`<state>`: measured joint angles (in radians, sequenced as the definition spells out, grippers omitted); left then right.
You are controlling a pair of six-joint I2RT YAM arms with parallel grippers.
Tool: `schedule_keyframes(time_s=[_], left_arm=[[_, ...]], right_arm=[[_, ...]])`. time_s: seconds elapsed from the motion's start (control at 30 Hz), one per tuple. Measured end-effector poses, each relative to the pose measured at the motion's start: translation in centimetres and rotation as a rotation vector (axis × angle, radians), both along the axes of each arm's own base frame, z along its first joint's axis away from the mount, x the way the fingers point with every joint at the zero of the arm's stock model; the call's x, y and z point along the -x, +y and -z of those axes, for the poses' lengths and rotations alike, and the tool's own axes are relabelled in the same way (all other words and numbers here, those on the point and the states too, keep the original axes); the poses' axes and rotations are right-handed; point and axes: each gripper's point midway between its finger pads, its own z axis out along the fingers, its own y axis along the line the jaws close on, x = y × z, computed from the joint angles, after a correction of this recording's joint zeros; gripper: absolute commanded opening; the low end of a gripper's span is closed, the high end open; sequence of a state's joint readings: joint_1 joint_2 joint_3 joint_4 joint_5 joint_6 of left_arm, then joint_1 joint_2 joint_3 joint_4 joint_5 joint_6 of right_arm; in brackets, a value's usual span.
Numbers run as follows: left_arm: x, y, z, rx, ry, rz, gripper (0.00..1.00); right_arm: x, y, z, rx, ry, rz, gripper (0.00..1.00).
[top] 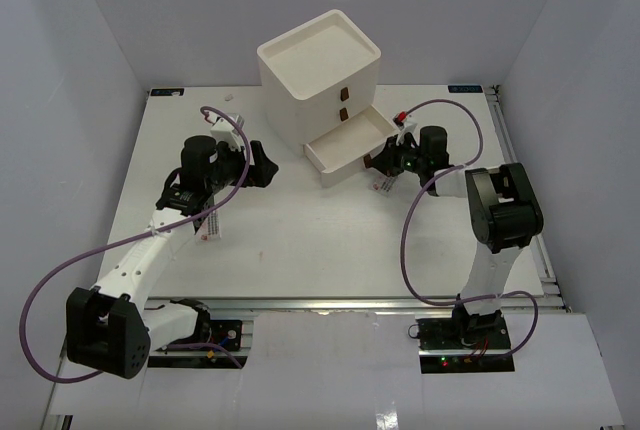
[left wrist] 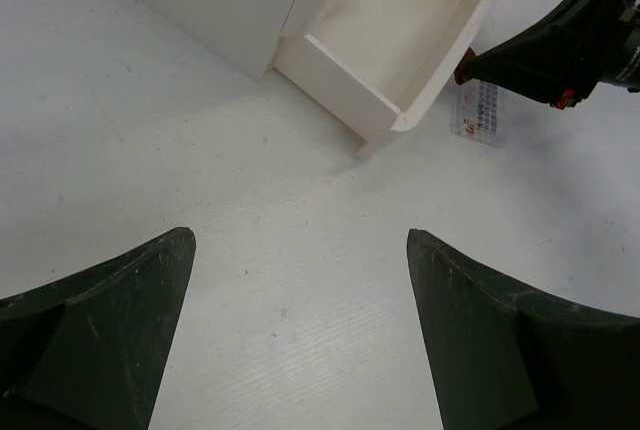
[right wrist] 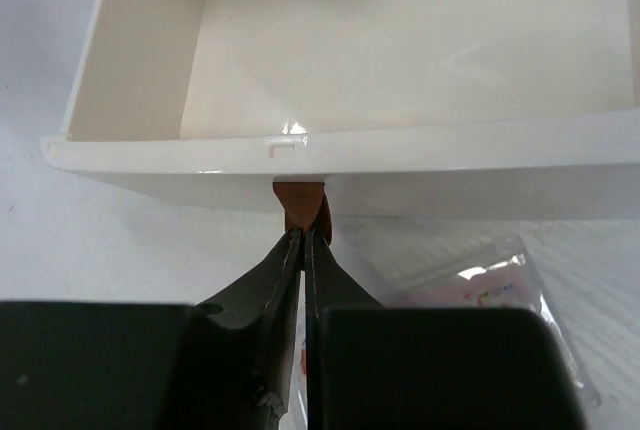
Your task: Organize the makeup
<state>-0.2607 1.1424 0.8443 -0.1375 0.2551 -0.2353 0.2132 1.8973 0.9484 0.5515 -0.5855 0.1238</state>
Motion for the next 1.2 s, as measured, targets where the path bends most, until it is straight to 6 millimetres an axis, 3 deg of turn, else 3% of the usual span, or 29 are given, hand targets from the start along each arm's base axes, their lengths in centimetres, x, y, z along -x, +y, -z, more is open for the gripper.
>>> schedule_keyframes(time_s=[0.07,0.23,0.37,0.5,0.6,0.63,0.67,0.77,0.9,1.03,1.2], left_arm=[[0.0,0.0,0.0,0.002,-0.001,0.001,0.98],[0.1,-0.1,-0.2,0.006,-0.004,0.007,0.98],[0.2,-0.2,-0.3,0.010,-0.007,0.013,0.98],[0.3,-0.3,-0.5,0.014,-0.012,0.018,0.98],[0.4,-0.3,-0.8,0.018,-0.018,0.020,0.98],[0.4,-0.3,-0.9,0.020,-0.020,0.020,0.98],[0.5,-0.3,-1.0,0.021,-0.024,0.020,0.98],[0.6,-0.3,-1.5,0.027,-0.036,0.019,0.98],[0.8,-0.3,-2.1,0.033,-0.053,0.022,0.98],[1.0,-0.3,-2.3,0.036,-0.063,0.022,0.98],[1.2,-0.2,-2.3,0.036,-0.065,0.022,0.98]], right_arm=[[0.6,-0.2,0.0,0.008,0.002,-0.008,0.42],[1.8,-0.5,-0.5,0.041,-0.005,-0.042,0.52],[2.3,-1.0,-2.9,0.104,-0.091,-0.086,0.60],[2.2,-1.6,-5.9,0.183,-0.186,-0.118,0.61],[2.1,-2.7,-6.9,0.269,-0.238,-0.114,0.63],[2.0,-3.2,-7.0,0.309,-0.252,-0.104,0.79],[2.0,-4.0,-7.1,0.355,-0.275,-0.089,0.86],[2.6,-5.4,-8.9,0.428,-0.354,-0.056,0.90],[2.7,-6.9,-11.6,0.389,-0.367,0.037,0.90],[1.8,-7.2,-11.3,0.330,-0.280,0.080,0.91],[2.3,-6.5,-6.6,0.296,-0.043,0.164,0.90]])
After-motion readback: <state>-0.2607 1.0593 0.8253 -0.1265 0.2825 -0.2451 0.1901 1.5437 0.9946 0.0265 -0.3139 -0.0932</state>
